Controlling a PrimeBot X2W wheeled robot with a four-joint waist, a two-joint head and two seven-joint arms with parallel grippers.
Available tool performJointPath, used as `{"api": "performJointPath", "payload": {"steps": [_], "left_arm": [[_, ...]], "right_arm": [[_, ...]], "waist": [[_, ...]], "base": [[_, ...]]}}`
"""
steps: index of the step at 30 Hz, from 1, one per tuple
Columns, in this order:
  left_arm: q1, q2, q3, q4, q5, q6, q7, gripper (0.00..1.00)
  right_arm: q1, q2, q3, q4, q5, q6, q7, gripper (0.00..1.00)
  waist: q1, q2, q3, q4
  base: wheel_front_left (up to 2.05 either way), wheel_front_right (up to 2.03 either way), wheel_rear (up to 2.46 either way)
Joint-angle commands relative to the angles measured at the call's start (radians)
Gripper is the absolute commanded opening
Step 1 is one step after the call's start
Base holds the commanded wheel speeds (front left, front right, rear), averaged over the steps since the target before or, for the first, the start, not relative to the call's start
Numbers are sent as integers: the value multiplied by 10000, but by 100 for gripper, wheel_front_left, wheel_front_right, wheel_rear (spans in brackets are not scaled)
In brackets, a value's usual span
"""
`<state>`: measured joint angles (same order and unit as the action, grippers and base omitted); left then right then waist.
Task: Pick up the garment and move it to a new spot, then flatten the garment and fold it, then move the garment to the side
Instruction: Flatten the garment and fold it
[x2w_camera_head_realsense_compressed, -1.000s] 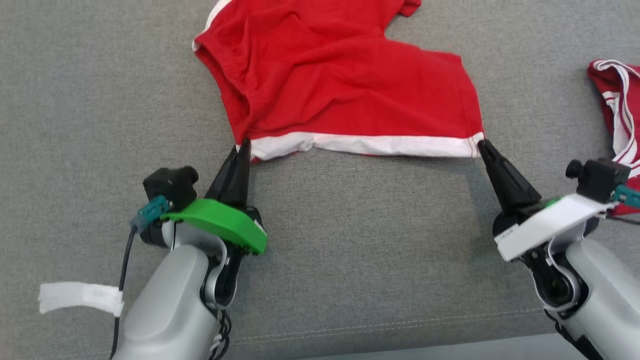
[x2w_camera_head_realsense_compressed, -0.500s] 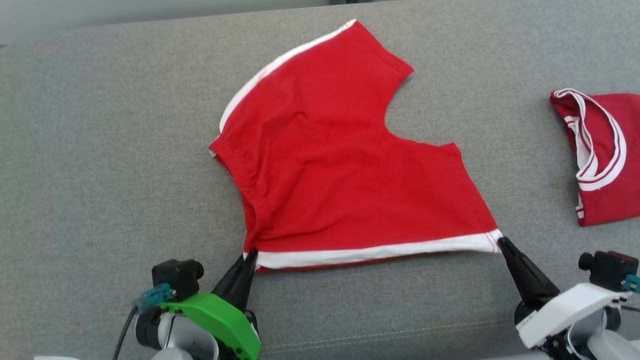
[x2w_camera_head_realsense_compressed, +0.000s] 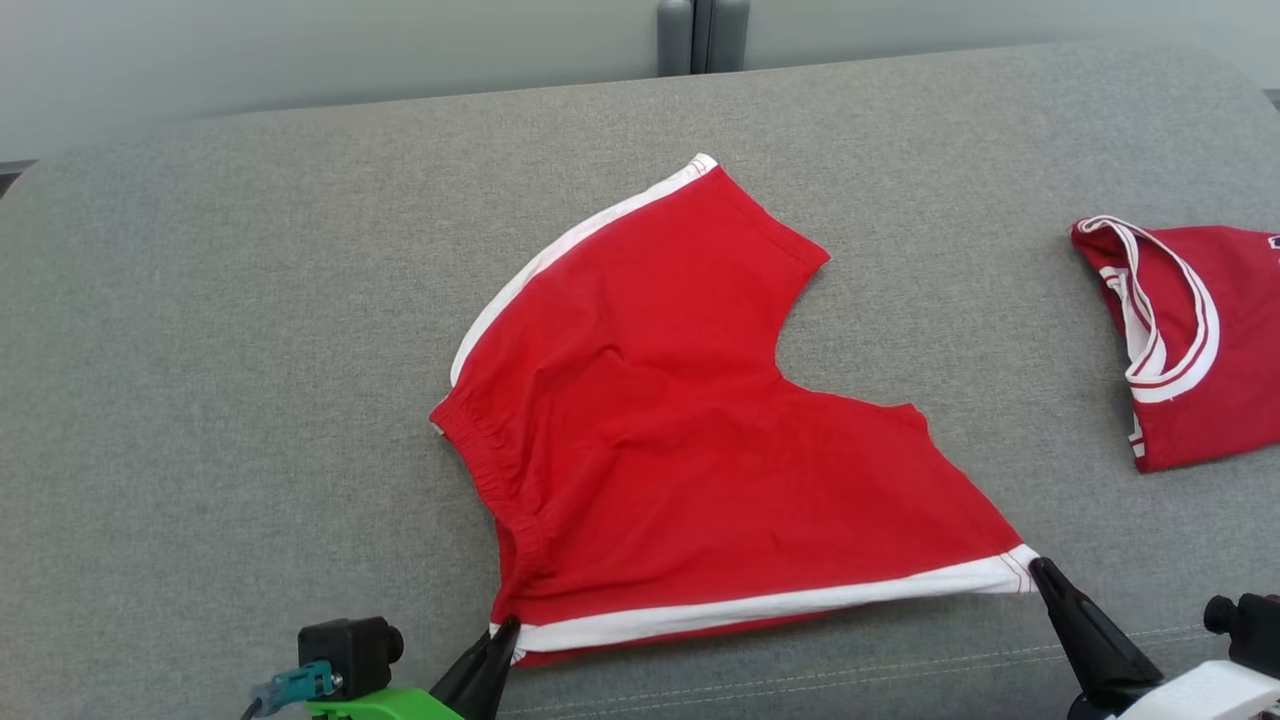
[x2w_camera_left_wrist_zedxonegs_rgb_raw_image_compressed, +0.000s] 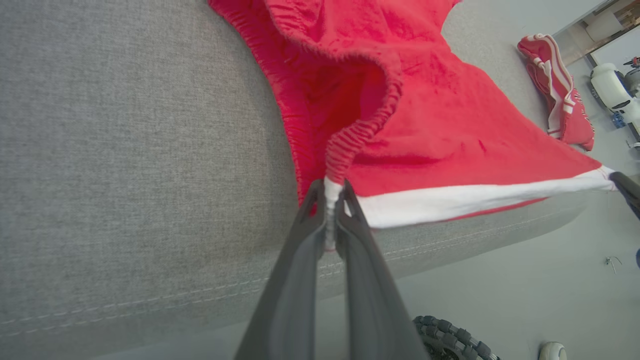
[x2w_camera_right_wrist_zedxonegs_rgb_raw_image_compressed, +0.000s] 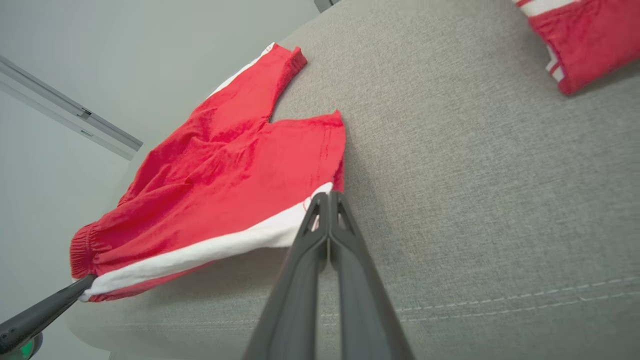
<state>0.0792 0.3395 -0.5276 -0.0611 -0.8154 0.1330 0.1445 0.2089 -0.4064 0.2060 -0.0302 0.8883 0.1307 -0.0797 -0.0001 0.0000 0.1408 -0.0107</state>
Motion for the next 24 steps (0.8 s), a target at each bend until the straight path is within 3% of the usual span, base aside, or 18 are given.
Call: {"api": "performJointPath", "payload": {"steps": [1,7,13,19,24], "left_arm": [[141,128,60,-238,-66,114,37,0],[-180,41,141,-547,31,227,-45,0],[-1189,-380,142,-449,-30,-41,-98,0],[-2515,-838,207,194,99,-286,-286,0],[-3779,-1387,476,1101,148,-401,-807,0]], "right_arm": [[216,193,-429,-417,-345,-2,166,0],[-95,590,-1138,-1027,-889,-2,396,0],[-1679,425,-1262,-956,-1269,-2,493,0],[-4401,-222,-437,18,-1358,-2,579,0],[-7282,-750,822,1720,-1136,-2,427,0]], "waist": [[1,0,44,37],[1,0,158,112],[1,0,576,422],[1,0,1157,824],[1,0,1885,1387]], "base": [[0,0,0],[0,0,0],[0,0,0],[0,0,0],[0,0,0]]}}
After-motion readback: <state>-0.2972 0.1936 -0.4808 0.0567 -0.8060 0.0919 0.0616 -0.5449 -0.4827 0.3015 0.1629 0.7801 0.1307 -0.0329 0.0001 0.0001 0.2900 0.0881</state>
